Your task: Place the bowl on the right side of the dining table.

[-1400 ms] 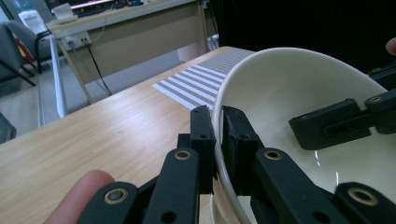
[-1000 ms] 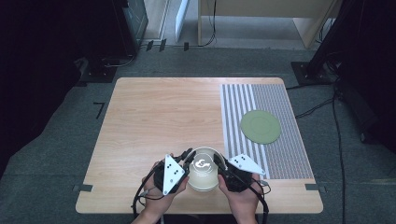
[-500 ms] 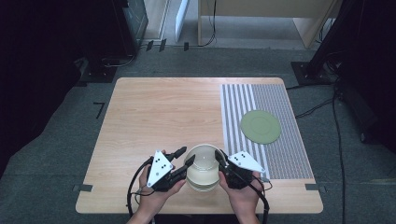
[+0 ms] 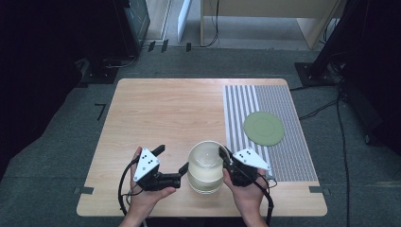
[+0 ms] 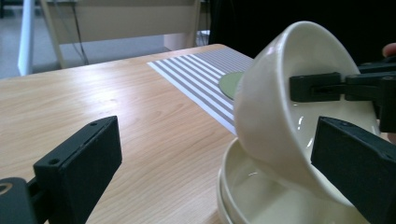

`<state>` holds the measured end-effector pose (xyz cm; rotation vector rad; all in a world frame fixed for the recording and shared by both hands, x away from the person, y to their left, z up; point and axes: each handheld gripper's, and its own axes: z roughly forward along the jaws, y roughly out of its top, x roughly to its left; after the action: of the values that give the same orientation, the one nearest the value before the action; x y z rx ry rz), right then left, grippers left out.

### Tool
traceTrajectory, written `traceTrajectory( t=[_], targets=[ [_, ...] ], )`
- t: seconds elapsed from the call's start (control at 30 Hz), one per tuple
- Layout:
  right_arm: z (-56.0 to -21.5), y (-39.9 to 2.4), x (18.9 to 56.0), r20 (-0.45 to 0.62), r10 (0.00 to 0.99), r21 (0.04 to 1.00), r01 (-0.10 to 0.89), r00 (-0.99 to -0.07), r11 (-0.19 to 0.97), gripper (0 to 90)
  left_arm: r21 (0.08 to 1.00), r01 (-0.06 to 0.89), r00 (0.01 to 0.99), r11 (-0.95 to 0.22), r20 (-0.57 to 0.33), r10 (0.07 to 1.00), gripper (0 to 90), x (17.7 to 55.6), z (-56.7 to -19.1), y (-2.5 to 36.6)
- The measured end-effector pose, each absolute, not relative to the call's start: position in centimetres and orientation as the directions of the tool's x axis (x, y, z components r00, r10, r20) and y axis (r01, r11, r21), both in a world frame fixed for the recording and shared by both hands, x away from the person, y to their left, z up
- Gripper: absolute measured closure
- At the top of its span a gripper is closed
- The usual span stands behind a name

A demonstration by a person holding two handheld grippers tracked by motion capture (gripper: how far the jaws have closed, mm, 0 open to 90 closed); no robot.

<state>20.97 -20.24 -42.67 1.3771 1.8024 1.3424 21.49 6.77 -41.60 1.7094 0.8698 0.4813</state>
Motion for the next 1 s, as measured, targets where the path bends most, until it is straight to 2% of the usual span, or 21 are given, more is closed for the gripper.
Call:
traceTrajectory(
  t=[1.0],
  targets=[
    [-41.9,-22.0,22.1,0.184,0.926,0.912,0.41,-0.33,-0.035,84.8,0.917,0.396,0.433,-0.037,-0.151,0.888,0.0,23.4,-44.7,14.5]
  ],
)
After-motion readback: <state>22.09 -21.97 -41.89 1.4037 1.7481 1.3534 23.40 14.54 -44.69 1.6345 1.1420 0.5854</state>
